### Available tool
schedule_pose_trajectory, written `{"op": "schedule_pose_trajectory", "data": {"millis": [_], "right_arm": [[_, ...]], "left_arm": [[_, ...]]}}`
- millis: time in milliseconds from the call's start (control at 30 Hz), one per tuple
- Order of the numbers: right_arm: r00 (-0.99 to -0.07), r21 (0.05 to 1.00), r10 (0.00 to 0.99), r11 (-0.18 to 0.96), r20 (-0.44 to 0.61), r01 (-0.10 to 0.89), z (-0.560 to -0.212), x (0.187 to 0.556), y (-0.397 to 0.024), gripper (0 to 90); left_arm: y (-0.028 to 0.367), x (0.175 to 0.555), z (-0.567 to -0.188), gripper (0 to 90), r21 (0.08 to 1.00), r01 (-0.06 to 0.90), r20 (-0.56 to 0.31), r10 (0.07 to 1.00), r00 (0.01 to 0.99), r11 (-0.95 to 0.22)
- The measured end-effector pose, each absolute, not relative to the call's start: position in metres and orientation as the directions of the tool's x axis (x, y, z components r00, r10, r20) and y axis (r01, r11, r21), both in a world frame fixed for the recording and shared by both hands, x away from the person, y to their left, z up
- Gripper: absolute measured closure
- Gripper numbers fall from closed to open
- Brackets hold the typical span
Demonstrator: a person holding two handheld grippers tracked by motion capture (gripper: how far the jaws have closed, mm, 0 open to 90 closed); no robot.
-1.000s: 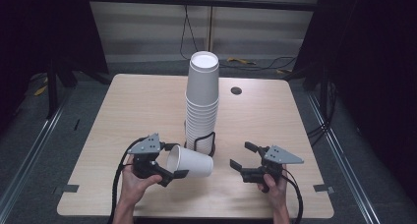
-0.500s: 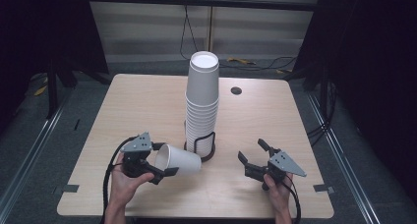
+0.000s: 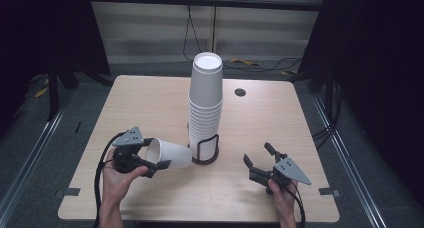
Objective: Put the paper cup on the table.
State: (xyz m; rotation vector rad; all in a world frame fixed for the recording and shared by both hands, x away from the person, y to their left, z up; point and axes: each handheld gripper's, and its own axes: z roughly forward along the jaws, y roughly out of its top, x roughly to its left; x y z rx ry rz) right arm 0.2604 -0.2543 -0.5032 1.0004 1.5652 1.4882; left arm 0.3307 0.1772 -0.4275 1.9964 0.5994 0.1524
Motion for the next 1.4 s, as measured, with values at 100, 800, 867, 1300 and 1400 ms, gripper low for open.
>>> {"op": "schedule_pose_trajectory", "data": {"millis": [100,800,867,1300,1400], "right_arm": [[-0.428,1.000,0.904,0.013,-0.003,0.019,-0.504,0.257,-0.256,13.3],[-0.435,1.000,0.901,0.014,-0.004,0.018,-0.504,0.256,-0.256,13.4],[-0.436,1.000,0.900,0.013,-0.004,0.019,-0.504,0.257,-0.256,13.4],[-0.441,1.000,0.897,0.012,-0.001,0.023,-0.504,0.257,-0.256,13.6],[-0.442,1.000,0.897,0.012,-0.001,0.023,-0.504,0.257,-0.256,13.6]], "left_arm": [[0.183,0.336,-0.424,7.9,0.858,0.363,-0.147,0.503,0.852,-0.363],[0.185,0.375,-0.412,8.0,0.775,0.409,-0.087,0.559,0.825,-0.483],[0.184,0.379,-0.412,8.0,0.762,0.414,-0.089,0.552,0.829,-0.499],[0.166,0.399,-0.409,7.6,0.638,0.447,-0.020,0.566,0.824,-0.627],[0.161,0.404,-0.410,7.5,0.602,0.444,-0.003,0.555,0.832,-0.664]]}}
